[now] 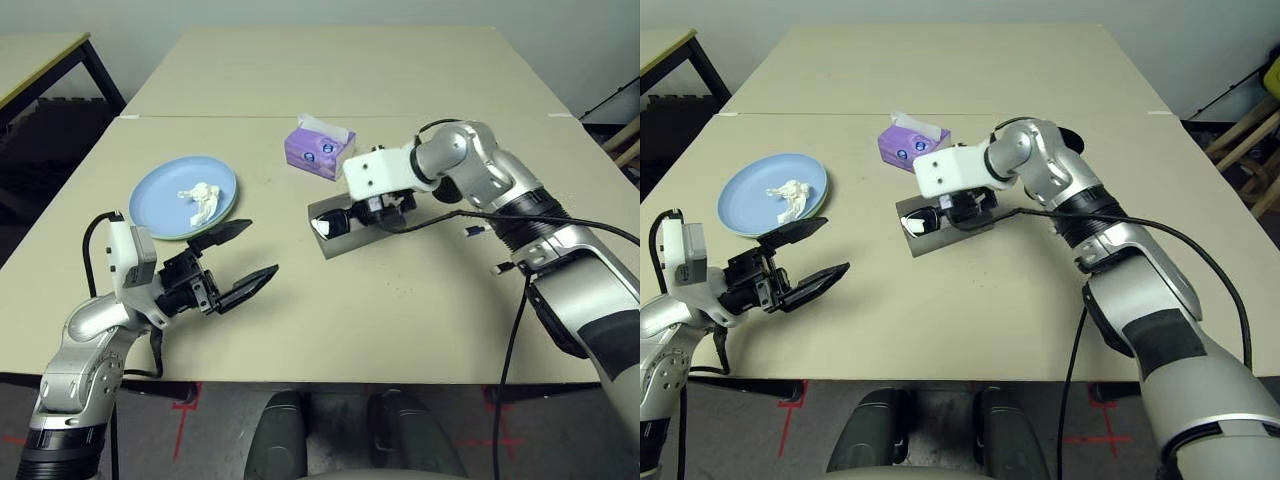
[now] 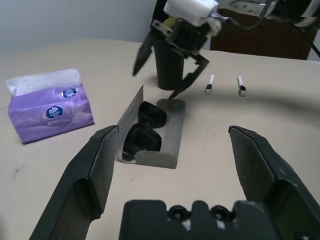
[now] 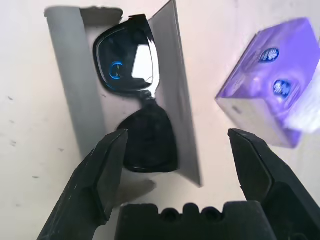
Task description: Organize and tidy the items on the table.
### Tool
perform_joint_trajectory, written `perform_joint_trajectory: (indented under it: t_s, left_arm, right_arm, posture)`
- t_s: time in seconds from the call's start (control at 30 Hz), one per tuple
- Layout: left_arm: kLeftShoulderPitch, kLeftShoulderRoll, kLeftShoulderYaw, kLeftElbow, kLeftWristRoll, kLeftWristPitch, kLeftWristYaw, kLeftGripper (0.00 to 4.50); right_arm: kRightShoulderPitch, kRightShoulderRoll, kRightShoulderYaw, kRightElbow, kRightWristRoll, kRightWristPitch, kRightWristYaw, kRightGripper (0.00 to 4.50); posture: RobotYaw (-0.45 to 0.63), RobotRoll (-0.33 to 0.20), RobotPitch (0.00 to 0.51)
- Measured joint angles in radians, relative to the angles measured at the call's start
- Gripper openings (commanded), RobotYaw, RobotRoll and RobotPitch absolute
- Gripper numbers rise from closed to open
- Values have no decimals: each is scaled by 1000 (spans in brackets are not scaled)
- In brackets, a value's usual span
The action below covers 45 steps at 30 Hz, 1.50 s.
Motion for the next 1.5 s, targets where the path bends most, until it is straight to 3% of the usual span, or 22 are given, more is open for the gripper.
perform_joint_trajectory:
  t_s: [0.2, 0.4, 0.57, 0.83, 1.1, 1.23, 1.5]
  left_arm:
    - [-40, 0, 5, 24, 1, 2, 1, 4500]
    - [-93, 3, 11, 82, 16, 14, 28, 4500]
    - [-202, 0, 7, 155, 80, 27, 117, 4500]
    - [-278, -24, -19, 176, 133, 146, 259, 4500]
    - [-332, 10, -73, 176, 167, 298, 291, 4500]
    - [-340, -43, -58, 181, 171, 302, 362, 4500]
    - [-367, -51, -81, 197, 252, 261, 395, 4500]
  right_arm:
    - [159, -25, -121, -192, 127, 172, -25, 4458]
    - [348, -53, -264, -309, 262, 178, -112, 4458]
    - [470, -70, -330, -378, 358, 188, -148, 4458]
    - [588, -40, -425, -443, 513, 207, -228, 4458]
    - [715, 1, -501, -458, 618, 158, -299, 4458]
    - [761, 2, -513, -458, 642, 142, -313, 4458]
    - [827, -1, -517, -452, 665, 110, -316, 4458]
  posture:
    - [142, 0, 69]
    - [121, 0, 66]
    - [104, 0, 62]
    - [91, 0, 55]
    - [87, 0, 53]
    - [81, 0, 51]
    - [75, 0, 49]
